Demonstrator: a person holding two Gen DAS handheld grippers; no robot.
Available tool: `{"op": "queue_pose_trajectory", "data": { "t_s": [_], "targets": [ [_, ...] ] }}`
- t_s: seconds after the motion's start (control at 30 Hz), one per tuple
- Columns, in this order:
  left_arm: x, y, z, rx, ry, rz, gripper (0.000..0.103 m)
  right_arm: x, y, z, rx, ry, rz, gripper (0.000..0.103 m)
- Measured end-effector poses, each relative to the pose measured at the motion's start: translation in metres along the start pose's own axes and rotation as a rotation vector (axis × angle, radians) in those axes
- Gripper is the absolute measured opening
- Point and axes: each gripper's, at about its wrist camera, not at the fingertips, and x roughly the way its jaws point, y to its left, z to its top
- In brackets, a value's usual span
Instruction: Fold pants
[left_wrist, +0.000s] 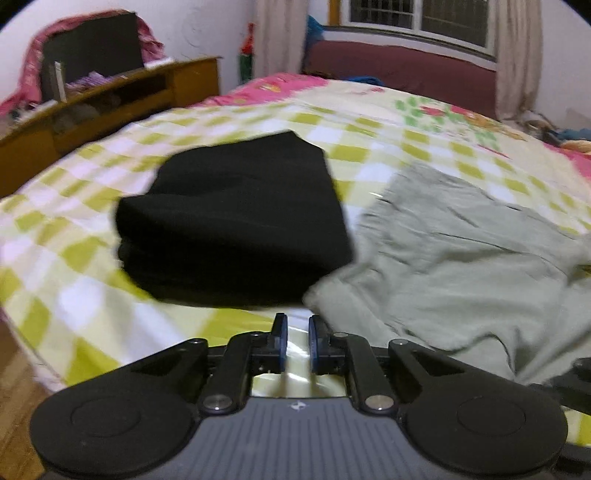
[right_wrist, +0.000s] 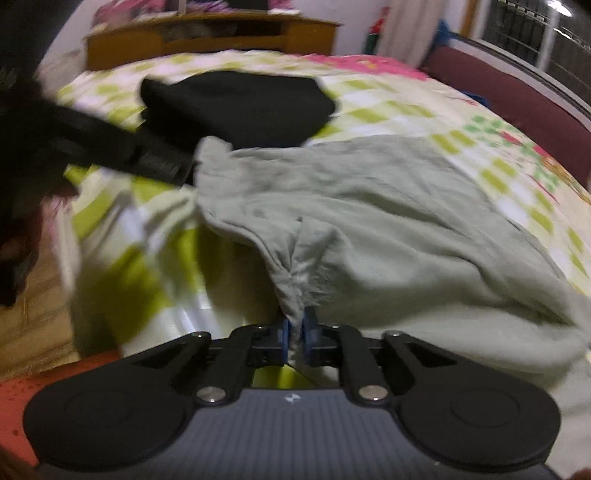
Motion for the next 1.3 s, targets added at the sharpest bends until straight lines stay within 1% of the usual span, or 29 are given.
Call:
{"op": "queue_pose_trajectory", "data": {
  "t_s": [0.03, 0.1, 0.13, 0.17, 0.2, 0.23, 0.27, 0.3, 0.33, 0.4, 0.47, 0.5, 0.57, 0.6, 0.67, 0.73, 0.8, 0.83, 0.9, 0.93, 1.07, 1.1, 1.13, 1.17, 1.2, 1.23, 1.3],
  "targets": [
    [-0.003, 0.003, 0.000, -0.010, -0.013, 0.009, 0.029, -0.001, 0.003, -0.001, -0.009, -0.003, -0.006, 0.022],
    [-0.009, 0.006, 0.001, -0.024, -0.045, 0.009, 0.031, -0.006, -0.001, -0.004, 0.009, -0.006, -0.010, 0.035],
    [-0.011, 0.002, 0.001, -0.009, -0.059, -0.003, 0.034, -0.011, -0.008, -0.006, 0.041, -0.006, -0.001, 0.038],
    [-0.012, -0.006, 0.000, 0.024, -0.070, -0.018, 0.038, -0.016, -0.015, -0.006, 0.075, -0.010, 0.008, 0.045],
    [-0.009, -0.015, -0.001, 0.065, -0.069, -0.028, 0.041, -0.023, -0.023, -0.009, 0.114, -0.018, 0.014, 0.049],
    [-0.003, -0.025, -0.003, 0.112, -0.052, -0.031, 0.044, -0.033, -0.034, -0.013, 0.156, -0.026, 0.009, 0.050],
    [0.008, -0.035, -0.005, 0.154, -0.015, -0.026, 0.044, -0.042, -0.046, -0.020, 0.198, -0.033, -0.008, 0.052],
    [0.021, -0.043, -0.009, 0.185, 0.038, -0.010, 0.044, -0.053, -0.057, -0.027, 0.240, -0.039, -0.032, 0.055],
    [0.030, -0.048, -0.012, 0.207, 0.069, 0.013, 0.044, -0.064, -0.074, -0.037, 0.292, -0.041, -0.062, 0.056],
    [0.029, -0.052, -0.011, 0.219, 0.057, 0.034, 0.044, -0.088, -0.111, -0.064, 0.423, -0.040, -0.149, 0.058],
    [0.019, -0.055, -0.006, 0.206, 0.027, 0.075, 0.044, -0.113, -0.156, -0.102, 0.582, -0.036, -0.285, 0.058],
    [0.012, -0.059, -0.003, 0.209, -0.002, 0.084, 0.044, -0.124, -0.177, -0.120, 0.654, -0.034, -0.354, 0.059],
    [-0.004, -0.073, 0.003, 0.233, -0.071, 0.077, 0.044, -0.145, -0.222, -0.162, 0.819, -0.014, -0.506, 0.059],
    [-0.011, -0.085, 0.005, 0.251, -0.104, 0.068, 0.044, -0.155, -0.241, -0.181, 0.903, -0.016, -0.559, 0.059],
    [-0.024, -0.117, 0.008, 0.306, -0.161, 0.019, 0.046, -0.175, -0.280, -0.220, 1.095, -0.066, -0.636, 0.059],
    [-0.027, -0.153, 0.009, 0.355, -0.184, -0.063, 0.050, -0.189, -0.312, -0.253, 1.249, -0.118, -0.681, 0.060],
    [-0.024, -0.192, 0.007, 0.409, -0.164, -0.150, 0.052, -0.192, -0.336, -0.277, 1.360, -0.152, -0.688, 0.061],
    [-0.021, -0.211, 0.005, 0.441, -0.145, -0.185, 0.052, -0.192, -0.347, -0.288, 1.413, -0.177, -0.674, 0.061],
    [-0.018, -0.244, 0.000, 0.495, -0.126, -0.246, 0.052, -0.187, -0.360, -0.301, 1.476, -0.239, -0.634, 0.061],
    [-0.018, -0.258, -0.004, 0.523, -0.121, -0.268, 0.052, -0.184, -0.366, -0.302, 1.485, -0.262, -0.622, 0.062],
    [-0.021, -0.291, -0.022, 0.597, -0.085, -0.319, 0.053, -0.167, -0.391, -0.304, 1.479, -0.299, -0.595, 0.062],
    [-0.023, -0.296, -0.026, 0.606, -0.072, -0.325, 0.053, -0.163, -0.395, -0.304, 1.470, -0.304, -0.588, 0.058],
    [-0.024, -0.299, -0.028, 0.613, -0.061, -0.328, 0.053, -0.163, -0.398, -0.308, 1.455, -0.307, -0.583, 0.052],
    [-0.024, -0.302, -0.029, 0.618, -0.051, -0.331, 0.053, -0.160, -0.402, -0.308, 1.454, -0.300, -0.568, 0.027],
    [-0.025, -0.304, -0.033, 0.621, -0.044, -0.334, 0.053, -0.161, -0.402, -0.313, 1.469, -0.301, -0.532, 0.004],
    [-0.026, -0.306, -0.033, 0.625, -0.039, -0.336, 0.053, -0.164, -0.400, -0.317, 1.502, -0.316, -0.490, 0.003],
    [-0.030, -0.308, -0.035, 0.631, -0.044, -0.341, 0.053, -0.177, -0.392, -0.321, 1.516, -0.354, -0.485, 0.003]
  ]
}}
